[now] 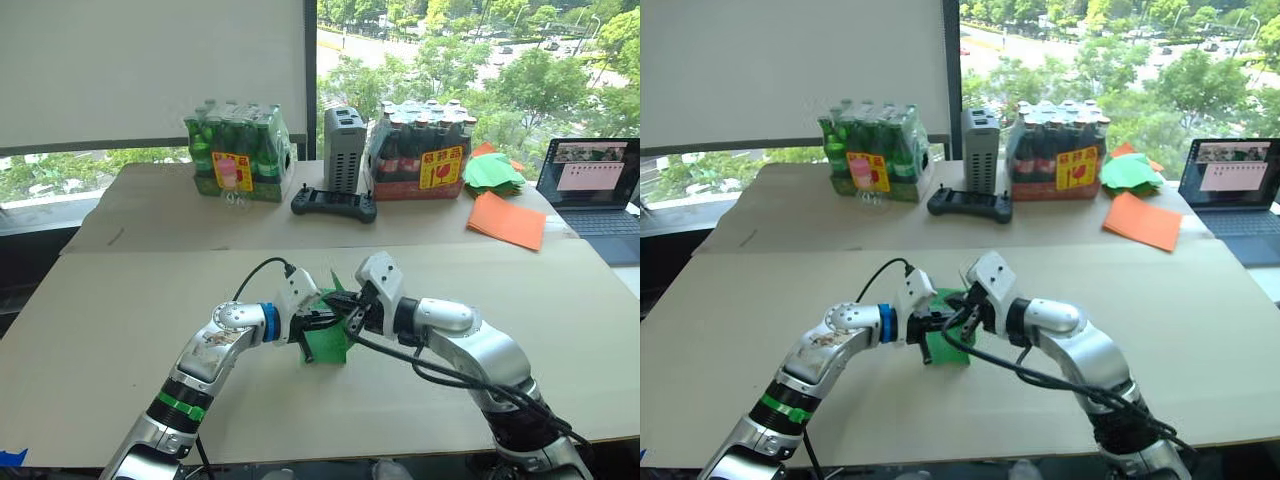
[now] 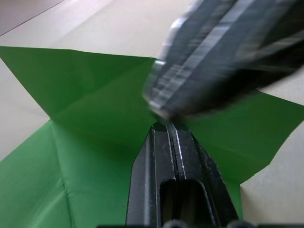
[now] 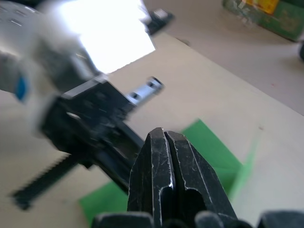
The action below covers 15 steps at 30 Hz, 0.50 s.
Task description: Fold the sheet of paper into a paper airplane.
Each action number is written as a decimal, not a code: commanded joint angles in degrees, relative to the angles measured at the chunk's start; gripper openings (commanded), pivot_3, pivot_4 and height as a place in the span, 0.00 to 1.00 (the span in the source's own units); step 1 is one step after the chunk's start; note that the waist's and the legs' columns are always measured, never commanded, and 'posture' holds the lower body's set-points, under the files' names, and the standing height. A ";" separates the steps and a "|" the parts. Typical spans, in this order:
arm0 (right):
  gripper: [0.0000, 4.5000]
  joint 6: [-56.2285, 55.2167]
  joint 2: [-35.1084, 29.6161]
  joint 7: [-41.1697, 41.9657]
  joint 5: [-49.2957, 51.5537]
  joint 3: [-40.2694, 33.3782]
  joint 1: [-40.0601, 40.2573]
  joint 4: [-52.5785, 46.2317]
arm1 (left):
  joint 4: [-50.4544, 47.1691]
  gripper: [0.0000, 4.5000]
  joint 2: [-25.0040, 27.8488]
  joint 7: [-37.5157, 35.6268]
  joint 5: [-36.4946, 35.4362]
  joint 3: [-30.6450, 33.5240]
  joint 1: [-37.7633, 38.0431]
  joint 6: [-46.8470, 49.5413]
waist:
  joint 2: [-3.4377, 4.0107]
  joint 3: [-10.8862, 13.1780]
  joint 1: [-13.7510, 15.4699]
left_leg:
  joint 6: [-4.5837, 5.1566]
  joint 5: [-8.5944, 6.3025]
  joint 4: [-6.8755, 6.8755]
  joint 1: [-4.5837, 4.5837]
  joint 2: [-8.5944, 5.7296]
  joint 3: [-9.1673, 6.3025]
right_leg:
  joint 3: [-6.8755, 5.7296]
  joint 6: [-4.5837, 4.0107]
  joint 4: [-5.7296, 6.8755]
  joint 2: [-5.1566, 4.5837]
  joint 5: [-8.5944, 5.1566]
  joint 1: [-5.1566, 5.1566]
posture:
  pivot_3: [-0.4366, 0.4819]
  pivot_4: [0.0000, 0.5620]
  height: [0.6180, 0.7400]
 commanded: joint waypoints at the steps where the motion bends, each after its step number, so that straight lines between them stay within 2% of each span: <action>1: 0.00 -0.53 -1.52 -0.76 -3.09 1.70 -0.09 2.67 | -1.52 0.00 -0.18 0.05 0.11 0.19 -0.21 -1.24 | 0.00 0.00 0.08 | 0.01 -0.01 0.00 -0.01 0.00 0.00 | 0.00 0.00 -0.02 0.00 0.00 -0.01 | 0.48 0.27 0.73; 7: 0.00 0.86 -3.58 -1.11 -5.01 2.51 3.76 4.38 | -2.34 0.00 1.98 0.05 0.44 1.15 2.13 -1.17 | 0.00 -0.01 -0.31 | -0.08 0.05 0.16 -0.72 0.01 0.08 | 0.09 -0.02 0.21 -0.01 0.02 -0.84 | 0.48 0.27 0.73; 12: 0.00 -0.42 -5.29 -1.96 -6.25 2.28 7.29 4.64 | 0.05 0.00 4.98 0.59 4.15 -0.64 5.15 -3.08 | 0.02 -0.02 -0.39 | -0.08 0.06 0.20 -0.68 0.01 0.10 | 0.09 -0.05 0.18 -0.01 0.09 -0.76 | 0.48 0.27 0.73; 15: 0.00 -1.16 -4.80 -2.98 -7.28 2.49 8.00 5.61 | 0.50 0.00 4.41 0.77 4.38 -0.71 6.05 -3.52 | 0.00 -0.03 0.04 | -0.05 0.08 0.21 -0.59 0.01 0.09 | 0.08 -0.01 0.17 0.00 0.18 -0.65 | 0.48 0.27 0.73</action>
